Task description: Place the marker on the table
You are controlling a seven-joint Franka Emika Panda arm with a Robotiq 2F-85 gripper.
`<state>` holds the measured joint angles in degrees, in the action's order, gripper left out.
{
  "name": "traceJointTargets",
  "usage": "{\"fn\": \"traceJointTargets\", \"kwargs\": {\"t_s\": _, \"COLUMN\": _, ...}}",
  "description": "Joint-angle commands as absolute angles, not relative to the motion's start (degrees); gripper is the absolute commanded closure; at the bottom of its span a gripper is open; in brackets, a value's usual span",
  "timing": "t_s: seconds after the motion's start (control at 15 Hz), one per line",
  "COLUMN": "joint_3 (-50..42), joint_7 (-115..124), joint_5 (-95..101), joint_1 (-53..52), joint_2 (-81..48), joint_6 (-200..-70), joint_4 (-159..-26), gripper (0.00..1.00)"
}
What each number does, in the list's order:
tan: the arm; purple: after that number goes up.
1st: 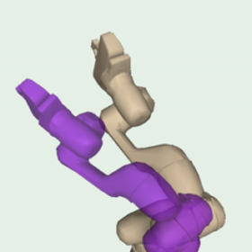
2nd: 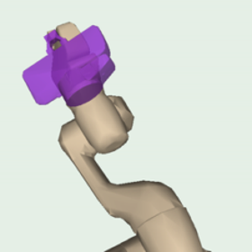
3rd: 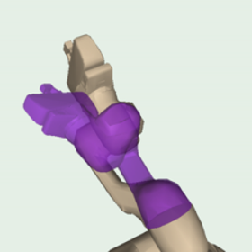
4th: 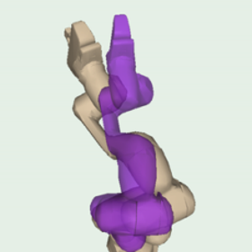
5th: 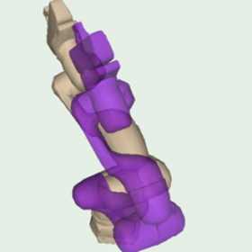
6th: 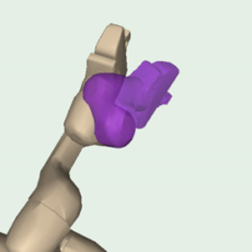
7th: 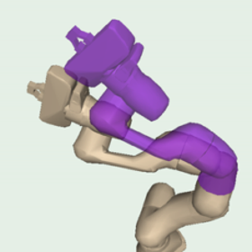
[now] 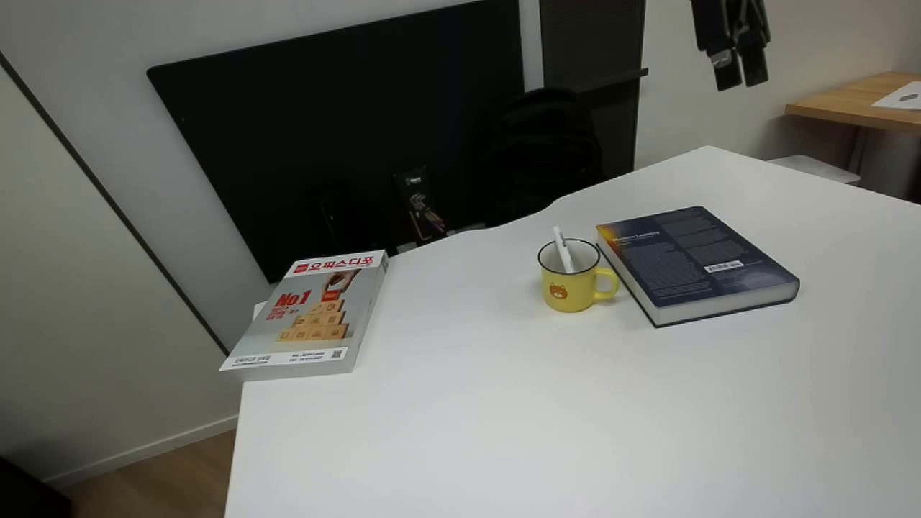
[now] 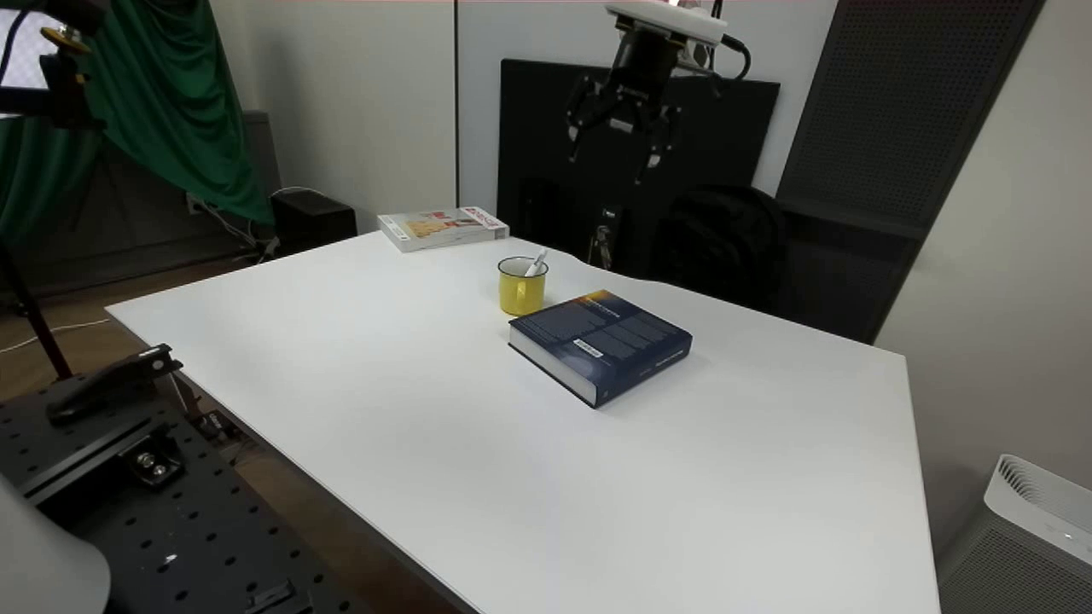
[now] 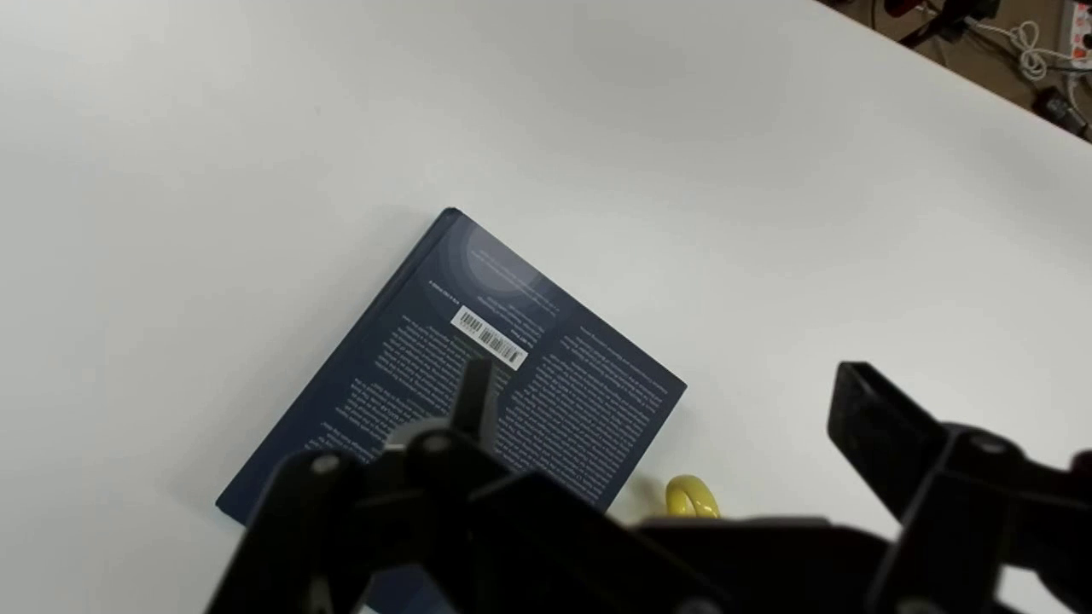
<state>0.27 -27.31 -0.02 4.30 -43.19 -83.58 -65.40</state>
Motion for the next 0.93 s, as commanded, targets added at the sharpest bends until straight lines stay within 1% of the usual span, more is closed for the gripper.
{"fn": "traceJointTargets", "kwargs": {"t_s": 0.0, "joint_3": 1.49, "joint_7": -26.8, "joint_5": 0.4, "joint_1": 5.09, "joint_2": -52.77, "joint_6": -78.51, "joint_4": -51.98, "gripper": 0.0}}
{"fn": "traceJointTargets", "kwargs": {"t_s": 0.47, "joint_3": 2.85, "joint_7": -26.4, "joint_5": 0.55, "joint_1": 3.01, "joint_2": -63.44, "joint_6": -74.28, "joint_4": -37.9, "gripper": 0.0}}
{"fn": "traceJointTargets", "kwargs": {"t_s": 0.67, "joint_3": 2.93, "joint_7": -27.1, "joint_5": 1.36, "joint_1": 1.4, "joint_2": -67.48, "joint_6": -76.5, "joint_4": -33.36, "gripper": 0.0}}
{"fn": "traceJointTargets", "kwargs": {"t_s": 0.87, "joint_3": 2.37, "joint_7": -27.54, "joint_5": 1.13, "joint_1": -0.46, "joint_2": -69.4, "joint_6": -79.25, "joint_4": -32.18, "gripper": 0.0}}
